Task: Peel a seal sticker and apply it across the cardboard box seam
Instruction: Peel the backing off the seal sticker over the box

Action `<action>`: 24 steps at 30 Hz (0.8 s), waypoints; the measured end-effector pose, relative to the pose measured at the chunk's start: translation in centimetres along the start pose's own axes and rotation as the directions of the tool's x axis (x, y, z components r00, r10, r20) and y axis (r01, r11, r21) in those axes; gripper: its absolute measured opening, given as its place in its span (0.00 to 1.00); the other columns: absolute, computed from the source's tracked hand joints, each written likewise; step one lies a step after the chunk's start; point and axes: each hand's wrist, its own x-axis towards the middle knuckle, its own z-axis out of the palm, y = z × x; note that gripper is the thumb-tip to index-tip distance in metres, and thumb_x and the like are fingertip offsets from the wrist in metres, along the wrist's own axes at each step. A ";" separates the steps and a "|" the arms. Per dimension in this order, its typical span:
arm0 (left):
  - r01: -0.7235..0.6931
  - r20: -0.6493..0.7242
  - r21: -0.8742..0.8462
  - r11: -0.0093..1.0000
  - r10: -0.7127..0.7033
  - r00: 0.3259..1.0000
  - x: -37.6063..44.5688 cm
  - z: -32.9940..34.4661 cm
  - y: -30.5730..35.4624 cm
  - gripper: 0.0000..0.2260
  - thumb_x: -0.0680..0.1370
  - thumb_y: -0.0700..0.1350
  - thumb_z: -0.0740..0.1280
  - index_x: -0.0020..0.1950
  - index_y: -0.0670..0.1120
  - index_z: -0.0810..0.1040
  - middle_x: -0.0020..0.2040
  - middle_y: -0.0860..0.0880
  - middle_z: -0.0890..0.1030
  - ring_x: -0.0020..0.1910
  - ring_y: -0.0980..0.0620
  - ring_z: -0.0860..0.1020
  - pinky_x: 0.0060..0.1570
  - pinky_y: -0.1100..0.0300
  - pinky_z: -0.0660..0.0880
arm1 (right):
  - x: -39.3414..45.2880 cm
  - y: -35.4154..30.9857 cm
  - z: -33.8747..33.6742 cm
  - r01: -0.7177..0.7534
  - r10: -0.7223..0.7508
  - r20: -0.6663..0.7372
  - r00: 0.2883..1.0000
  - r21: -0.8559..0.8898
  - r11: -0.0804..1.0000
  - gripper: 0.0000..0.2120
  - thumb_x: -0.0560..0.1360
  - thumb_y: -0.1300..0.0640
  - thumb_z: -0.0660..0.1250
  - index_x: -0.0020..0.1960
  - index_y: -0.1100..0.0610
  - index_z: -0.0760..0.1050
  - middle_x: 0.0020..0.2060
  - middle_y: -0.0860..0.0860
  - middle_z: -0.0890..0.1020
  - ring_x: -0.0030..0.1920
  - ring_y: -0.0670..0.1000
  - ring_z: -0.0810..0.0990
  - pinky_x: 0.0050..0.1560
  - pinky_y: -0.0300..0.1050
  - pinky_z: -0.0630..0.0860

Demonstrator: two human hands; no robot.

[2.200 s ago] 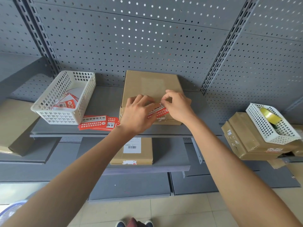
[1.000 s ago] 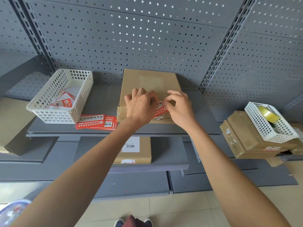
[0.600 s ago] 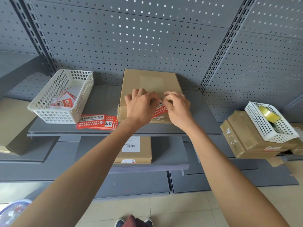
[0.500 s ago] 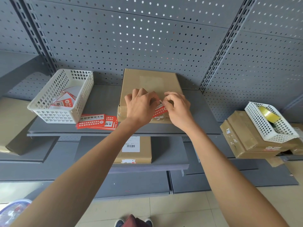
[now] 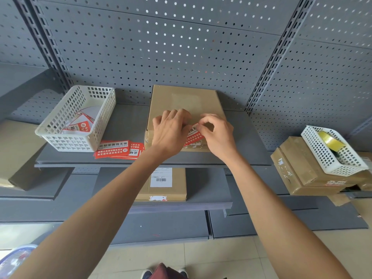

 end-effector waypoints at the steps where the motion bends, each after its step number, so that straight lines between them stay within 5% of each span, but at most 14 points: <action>1: -0.012 0.000 0.010 1.000 0.012 1.000 -0.1 -0.1 -0.2 0.09 0.81 0.50 0.64 0.60 0.52 0.76 0.55 0.52 0.79 0.59 0.47 0.72 0.58 0.51 0.60 | 0.0 0.0 0.0 0.001 -0.001 0.000 1.000 0.006 1.000 0.04 0.76 0.52 0.72 0.43 0.50 0.80 0.57 0.44 0.83 0.62 0.49 0.79 0.68 0.58 0.68; 24: -0.108 0.015 0.046 0.993 0.108 0.994 -0.3 -0.4 -1.4 0.06 0.80 0.50 0.68 0.55 0.51 0.79 0.52 0.52 0.77 0.54 0.48 0.73 0.54 0.54 0.62 | -0.3 0.3 -0.1 -0.030 0.033 -0.010 0.999 0.172 0.985 0.03 0.76 0.52 0.70 0.43 0.49 0.79 0.59 0.45 0.83 0.61 0.47 0.79 0.69 0.56 0.69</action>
